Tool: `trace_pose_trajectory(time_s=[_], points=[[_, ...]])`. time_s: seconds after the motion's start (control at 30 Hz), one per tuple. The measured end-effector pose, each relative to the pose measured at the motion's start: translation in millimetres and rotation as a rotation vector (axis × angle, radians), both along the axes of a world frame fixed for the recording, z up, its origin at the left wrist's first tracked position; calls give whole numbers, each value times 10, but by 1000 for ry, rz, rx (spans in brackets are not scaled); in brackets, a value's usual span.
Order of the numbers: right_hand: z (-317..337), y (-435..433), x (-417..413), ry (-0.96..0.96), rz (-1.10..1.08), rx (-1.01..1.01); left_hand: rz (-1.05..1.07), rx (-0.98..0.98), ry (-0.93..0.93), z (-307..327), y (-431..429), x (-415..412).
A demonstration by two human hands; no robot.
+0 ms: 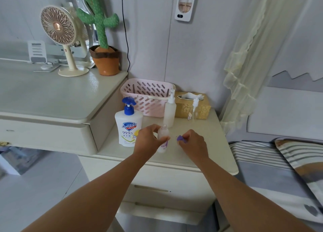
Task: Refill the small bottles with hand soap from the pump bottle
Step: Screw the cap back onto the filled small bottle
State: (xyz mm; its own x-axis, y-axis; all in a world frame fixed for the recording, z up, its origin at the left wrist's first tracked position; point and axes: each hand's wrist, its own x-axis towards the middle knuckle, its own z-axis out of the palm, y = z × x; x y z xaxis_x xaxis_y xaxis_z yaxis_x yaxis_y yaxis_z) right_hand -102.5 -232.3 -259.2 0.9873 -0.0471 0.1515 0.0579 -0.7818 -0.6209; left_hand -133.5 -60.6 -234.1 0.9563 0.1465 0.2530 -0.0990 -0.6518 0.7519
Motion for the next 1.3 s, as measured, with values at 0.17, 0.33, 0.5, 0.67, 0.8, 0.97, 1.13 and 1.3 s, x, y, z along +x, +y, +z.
trace_pose_trajectory(time_s=[0.17, 0.33, 0.5, 0.67, 0.8, 0.97, 1.13, 1.3], points=[[297, -83, -200, -253, 32, 110, 10, -15, 3, -18, -2, 6], [669, -154, -361, -443, 52, 227, 21, -31, 13, -10, -19, 4], [910, -152, -469, -445, 82, 264, 25, -34, 20, -9, -27, -7], [1007, -157, -526, -381, 123, 206, 29, -34, 25, -13, -34, -18], [1046, -174, -557, -369, 128, 171, 29, -29, 24, -14, -36, -13], [1158, -206, -586, -380, 111, 173, 28, -22, 32, -4, -27, -5], [1205, -208, -582, -343, 134, 121, 28, -20, 31, 10, -31, -13], [1223, -156, -537, -284, 173, 107, 19, -17, 37, 10, -29, -25]])
